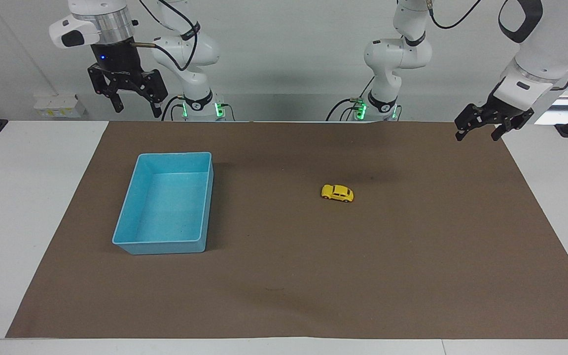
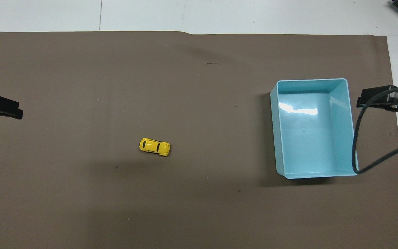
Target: Wind up and store yellow beetle car
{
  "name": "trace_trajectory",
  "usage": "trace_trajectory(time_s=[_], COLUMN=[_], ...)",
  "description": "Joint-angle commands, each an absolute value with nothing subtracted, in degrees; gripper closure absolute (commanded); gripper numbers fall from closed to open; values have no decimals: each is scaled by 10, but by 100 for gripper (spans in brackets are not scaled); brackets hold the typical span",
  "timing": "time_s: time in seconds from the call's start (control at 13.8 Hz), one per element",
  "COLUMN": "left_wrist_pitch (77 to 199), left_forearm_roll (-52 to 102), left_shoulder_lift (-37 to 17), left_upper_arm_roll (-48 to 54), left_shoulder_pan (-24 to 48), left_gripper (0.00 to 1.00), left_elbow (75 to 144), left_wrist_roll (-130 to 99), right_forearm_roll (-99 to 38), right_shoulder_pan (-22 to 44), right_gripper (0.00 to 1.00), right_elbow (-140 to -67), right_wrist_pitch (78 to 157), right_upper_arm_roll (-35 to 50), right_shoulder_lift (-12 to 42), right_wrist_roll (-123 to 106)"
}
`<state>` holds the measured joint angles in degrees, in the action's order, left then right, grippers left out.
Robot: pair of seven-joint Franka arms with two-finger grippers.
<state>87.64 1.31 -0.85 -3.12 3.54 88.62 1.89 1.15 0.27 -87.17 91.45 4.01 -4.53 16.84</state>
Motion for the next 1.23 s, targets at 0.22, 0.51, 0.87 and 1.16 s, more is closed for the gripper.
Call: trace_trajectory(time_s=[0.22, 0.51, 0.87, 1.16], left_wrist_pitch=[856, 866, 866, 865], left_forearm_roll=[19, 20, 19, 12], left_shoulder_lift=[-8, -11, -10, -11], left_upper_arm_roll=[-30, -25, -23, -21], left_shoulder_pan=[34, 38, 59, 78], left_gripper=[0, 0, 0, 0], left_elbow=[885, 881, 884, 883], left_wrist_roll=[15, 14, 47, 158], right_forearm_roll=[-1, -1, -1, 0], right_shoulder_pan=[-5, -5, -4, -13], right_gripper=[0, 0, 0, 0], right_elbow=[-874, -875, -874, -875], right_wrist_pitch=[895, 891, 888, 887], right_upper_arm_roll=[44, 43, 47, 40], right_shoulder_lift=[-52, -53, -53, -53], right_wrist_roll=[141, 107, 77, 80])
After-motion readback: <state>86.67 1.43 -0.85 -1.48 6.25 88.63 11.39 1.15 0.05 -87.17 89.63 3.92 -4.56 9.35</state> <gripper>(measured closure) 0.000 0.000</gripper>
